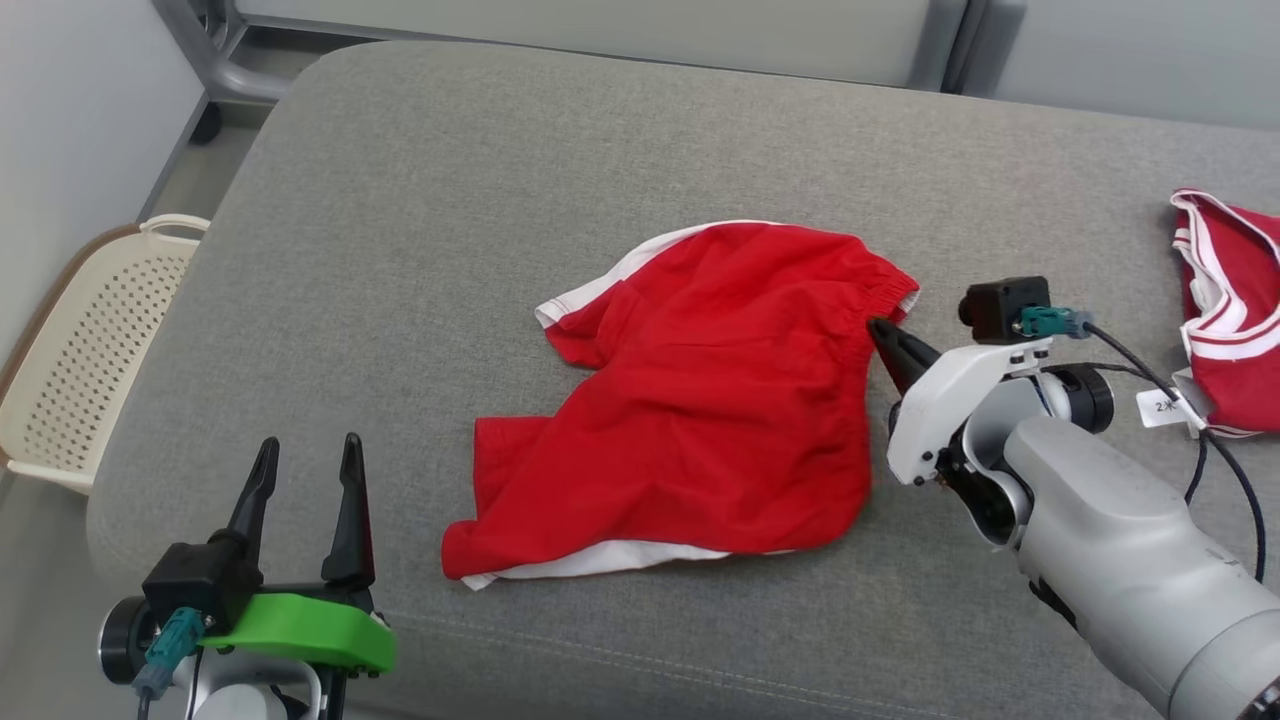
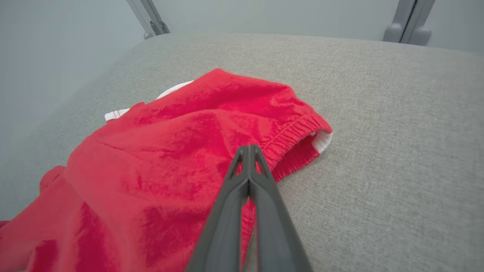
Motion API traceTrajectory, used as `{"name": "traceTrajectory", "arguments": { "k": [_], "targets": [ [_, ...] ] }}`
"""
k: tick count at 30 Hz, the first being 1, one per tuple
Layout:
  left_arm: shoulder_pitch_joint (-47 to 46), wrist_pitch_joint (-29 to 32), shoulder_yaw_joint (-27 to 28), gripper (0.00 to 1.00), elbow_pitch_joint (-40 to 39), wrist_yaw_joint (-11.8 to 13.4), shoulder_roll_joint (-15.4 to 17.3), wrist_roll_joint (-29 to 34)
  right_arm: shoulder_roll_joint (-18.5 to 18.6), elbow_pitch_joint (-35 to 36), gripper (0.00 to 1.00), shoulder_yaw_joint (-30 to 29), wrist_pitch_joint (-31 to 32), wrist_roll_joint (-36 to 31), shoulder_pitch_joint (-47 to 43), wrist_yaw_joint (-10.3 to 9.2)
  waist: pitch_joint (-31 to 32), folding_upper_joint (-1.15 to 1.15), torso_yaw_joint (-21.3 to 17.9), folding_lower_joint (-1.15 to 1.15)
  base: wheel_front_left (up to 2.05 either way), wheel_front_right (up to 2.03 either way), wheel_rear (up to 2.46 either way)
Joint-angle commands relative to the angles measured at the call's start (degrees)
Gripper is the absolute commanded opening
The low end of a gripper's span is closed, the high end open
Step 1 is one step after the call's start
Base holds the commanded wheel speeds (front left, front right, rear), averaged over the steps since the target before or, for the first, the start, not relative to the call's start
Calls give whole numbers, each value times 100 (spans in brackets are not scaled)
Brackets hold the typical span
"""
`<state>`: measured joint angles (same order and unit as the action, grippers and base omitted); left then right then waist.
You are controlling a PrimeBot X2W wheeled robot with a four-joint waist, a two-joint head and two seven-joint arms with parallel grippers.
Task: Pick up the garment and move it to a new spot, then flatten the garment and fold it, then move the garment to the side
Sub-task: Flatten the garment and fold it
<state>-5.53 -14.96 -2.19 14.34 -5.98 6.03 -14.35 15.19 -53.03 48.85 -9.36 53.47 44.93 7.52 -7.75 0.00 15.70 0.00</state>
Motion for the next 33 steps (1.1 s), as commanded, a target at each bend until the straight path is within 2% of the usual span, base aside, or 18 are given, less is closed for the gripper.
{"name": "traceTrajectory", "arguments": {
  "k": [1,9,12,13,14,15,16,23,33],
  "targets": [
    [14,-18,20,100,3,-23,-34,54,111,93,0,33,-139,107,-64,-6,68,0,-116,0,0,0,0],
    [134,-18,103,100,-5,-90,-70,150,643,1090,0,-43,-472,662,-342,-6,168,0,-360,0,0,0,0],
    [146,-18,126,100,-16,-95,-80,161,697,1248,0,-16,-280,867,-473,-5,170,0,-404,0,0,0,0],
    [146,-18,127,100,-11,-99,-84,169,750,1277,7,42,-106,922,-503,-5,167,0,-416,0,0,0,0],
    [144,-18,124,100,5,-103,-89,178,804,1272,44,112,33,924,-484,-5,164,0,-419,0,0,0,0],
    [131,-18,113,100,12,-106,-97,195,813,1263,95,151,127,930,-457,-5,162,0,-414,0,0,0,0],
    [113,-18,104,100,14,-110,-104,202,761,1259,100,168,226,1029,-466,-4,161,0,-404,0,0,0,0],
    [25,-18,-7,100,82,-140,-155,206,628,1063,100,364,590,1188,-316,-4,129,0,-259,0,0,0,0],
    [-87,-18,-125,100,194,-152,-241,106,439,271,100,724,1089,1299,149,-4,-61,0,94,0,0,0,0]
  ]
}}
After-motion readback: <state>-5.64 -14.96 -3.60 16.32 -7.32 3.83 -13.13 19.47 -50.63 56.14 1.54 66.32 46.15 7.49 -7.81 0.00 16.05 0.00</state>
